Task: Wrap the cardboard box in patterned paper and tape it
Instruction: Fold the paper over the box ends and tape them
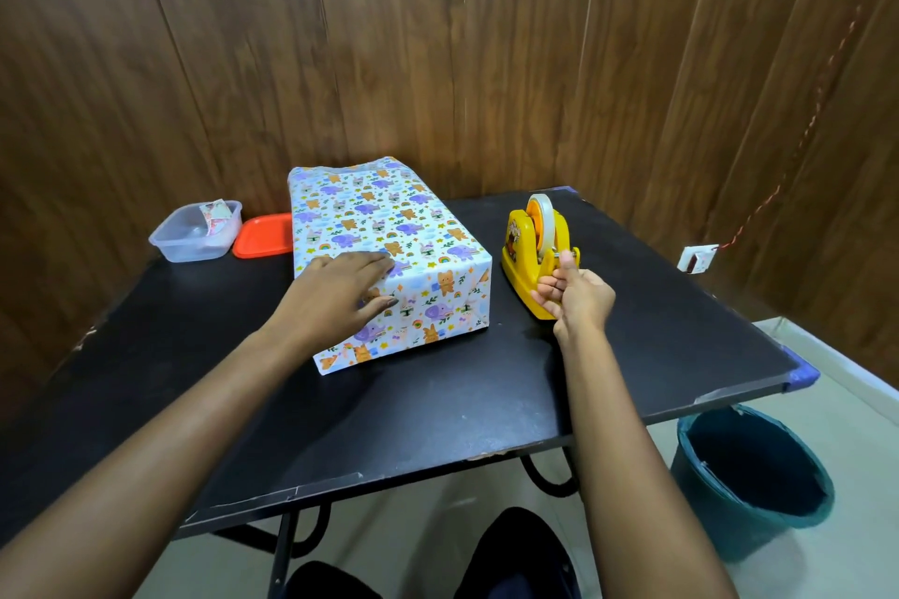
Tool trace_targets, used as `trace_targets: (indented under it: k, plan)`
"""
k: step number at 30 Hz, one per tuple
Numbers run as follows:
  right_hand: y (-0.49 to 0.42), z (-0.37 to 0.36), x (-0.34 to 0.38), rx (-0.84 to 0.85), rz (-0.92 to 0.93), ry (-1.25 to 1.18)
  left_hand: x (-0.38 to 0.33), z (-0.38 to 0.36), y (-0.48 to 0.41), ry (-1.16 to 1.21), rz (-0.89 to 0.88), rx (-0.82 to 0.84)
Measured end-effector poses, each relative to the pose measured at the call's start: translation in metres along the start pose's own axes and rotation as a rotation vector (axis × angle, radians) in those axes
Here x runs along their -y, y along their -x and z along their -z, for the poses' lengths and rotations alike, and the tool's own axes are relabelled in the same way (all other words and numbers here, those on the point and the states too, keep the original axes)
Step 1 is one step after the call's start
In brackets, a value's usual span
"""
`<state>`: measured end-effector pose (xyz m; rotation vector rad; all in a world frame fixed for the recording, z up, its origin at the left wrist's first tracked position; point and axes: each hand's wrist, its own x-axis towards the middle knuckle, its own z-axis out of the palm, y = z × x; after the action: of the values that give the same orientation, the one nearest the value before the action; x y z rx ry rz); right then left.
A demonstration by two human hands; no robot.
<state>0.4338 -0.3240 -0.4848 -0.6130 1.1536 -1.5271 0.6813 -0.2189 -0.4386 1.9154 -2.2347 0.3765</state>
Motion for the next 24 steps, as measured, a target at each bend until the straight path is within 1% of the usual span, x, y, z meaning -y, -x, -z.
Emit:
trace_targets:
  k: [2, 8, 12, 13, 15, 16, 18, 20, 22, 24]
  plan:
    - [-0.001, 0.001, -0.003, 0.004, -0.006, -0.031, 0.0, -0.001, 0.0, -0.003, 0.006, 0.001]
    - [0.004, -0.002, -0.008, 0.007, -0.044, -0.232, -0.001, -0.003, 0.002, 0.006, 0.012, -0.02]
    - [0.006, 0.0, -0.016, -0.075, -0.129, -0.297, 0.0, -0.003, 0.001, 0.012, 0.019, -0.016]
    - [0.009, 0.003, -0.02, -0.06, -0.157, -0.336, 0.0, -0.003, 0.002, 0.013, 0.016, -0.018]
    - [0.013, 0.007, -0.023, 0.02, -0.178, -0.398, 0.003, -0.005, 0.002, 0.009, -0.004, -0.009]
    - [0.016, 0.006, -0.023, 0.065, -0.176, -0.382, 0.006, -0.005, 0.004, 0.001, -0.012, 0.005]
    - [0.027, 0.0, -0.017, 0.19, -0.162, -0.25, 0.017, -0.005, 0.012, -0.015, -0.006, 0.035]
    - [0.046, -0.008, -0.015, 0.365, -0.174, -0.094, 0.03, -0.004, 0.02, -0.009, 0.025, 0.052]
    - [0.071, -0.019, -0.023, 0.54, -0.213, 0.026, 0.04, -0.004, 0.03, 0.028, 0.059, 0.051]
    - [0.096, -0.029, -0.038, 0.681, -0.247, 0.109, 0.043, -0.005, 0.037, 0.1, 0.068, 0.029]
